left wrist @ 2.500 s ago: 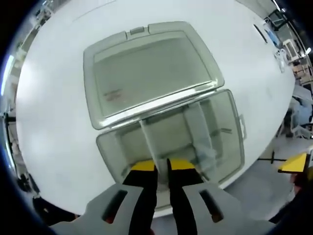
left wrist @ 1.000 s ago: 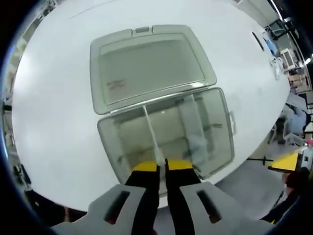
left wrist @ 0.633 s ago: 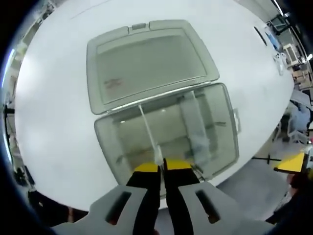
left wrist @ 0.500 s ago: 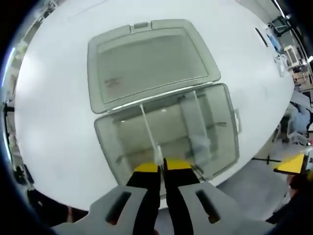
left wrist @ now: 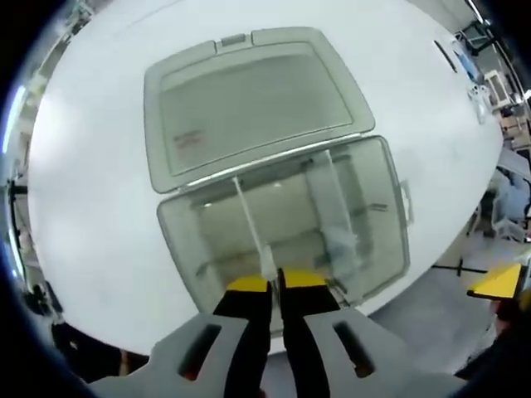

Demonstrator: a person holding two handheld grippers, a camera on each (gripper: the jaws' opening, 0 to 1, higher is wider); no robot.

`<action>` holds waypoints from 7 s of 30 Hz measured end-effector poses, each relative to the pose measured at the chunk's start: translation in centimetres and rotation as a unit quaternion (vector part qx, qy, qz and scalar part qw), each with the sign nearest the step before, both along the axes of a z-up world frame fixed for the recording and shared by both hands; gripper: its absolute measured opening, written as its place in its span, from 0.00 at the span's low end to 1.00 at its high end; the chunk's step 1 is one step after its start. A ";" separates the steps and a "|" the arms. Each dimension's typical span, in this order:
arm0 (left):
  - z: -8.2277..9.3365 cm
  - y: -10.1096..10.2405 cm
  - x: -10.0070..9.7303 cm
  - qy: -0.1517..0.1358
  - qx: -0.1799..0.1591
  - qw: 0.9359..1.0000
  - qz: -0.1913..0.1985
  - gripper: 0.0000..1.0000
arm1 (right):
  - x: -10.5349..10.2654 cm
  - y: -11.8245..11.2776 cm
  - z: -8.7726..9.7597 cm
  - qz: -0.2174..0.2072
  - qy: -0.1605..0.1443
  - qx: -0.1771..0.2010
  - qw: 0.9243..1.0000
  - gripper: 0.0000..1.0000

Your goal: Insert the divider into the dual guide fixture by aligning both edges with the guide slots and pushing it downward to the bottom, including one-sided entry, uneven engagement, binding, and posture correction.

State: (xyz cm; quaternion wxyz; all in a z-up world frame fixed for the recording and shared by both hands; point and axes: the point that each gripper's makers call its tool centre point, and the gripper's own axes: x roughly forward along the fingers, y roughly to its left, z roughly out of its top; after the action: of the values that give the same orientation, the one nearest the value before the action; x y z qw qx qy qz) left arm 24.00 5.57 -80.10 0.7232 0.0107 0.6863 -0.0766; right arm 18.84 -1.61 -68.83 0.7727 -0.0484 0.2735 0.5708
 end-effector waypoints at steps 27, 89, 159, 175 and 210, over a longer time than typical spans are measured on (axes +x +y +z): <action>2.8 0.0 0.1 -0.088 -0.125 0.988 0.002 0.11 | 0.4 -0.6 0.0 0.005 -0.009 -0.025 1.000 0.49; 12.3 -6.0 -3.6 -0.410 -0.299 0.846 -0.164 0.47 | 4.2 -9.8 -1.4 -0.002 -0.041 -0.126 0.991 0.61; 11.9 -8.3 -3.4 -0.415 -0.259 0.838 -0.242 0.72 | 10.9 -23.6 -11.3 0.063 -0.051 -0.295 0.952 0.53; 11.7 -8.3 -3.7 -0.408 -0.255 0.845 -0.234 0.71 | 11.9 -24.2 -12.6 0.103 -0.058 -0.320 0.940 0.47; 11.4 -8.3 -3.7 -0.400 -0.257 0.850 -0.226 0.70 | 11.8 -25.5 -13.3 0.158 -0.037 -0.349 0.923 0.31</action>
State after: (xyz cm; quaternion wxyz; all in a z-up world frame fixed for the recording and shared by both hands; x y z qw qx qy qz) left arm 20.28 -2.72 -68.74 0.8749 0.0087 0.2718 -0.4009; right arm 30.64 -27.08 -82.17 0.6160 -0.3784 0.4157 0.5518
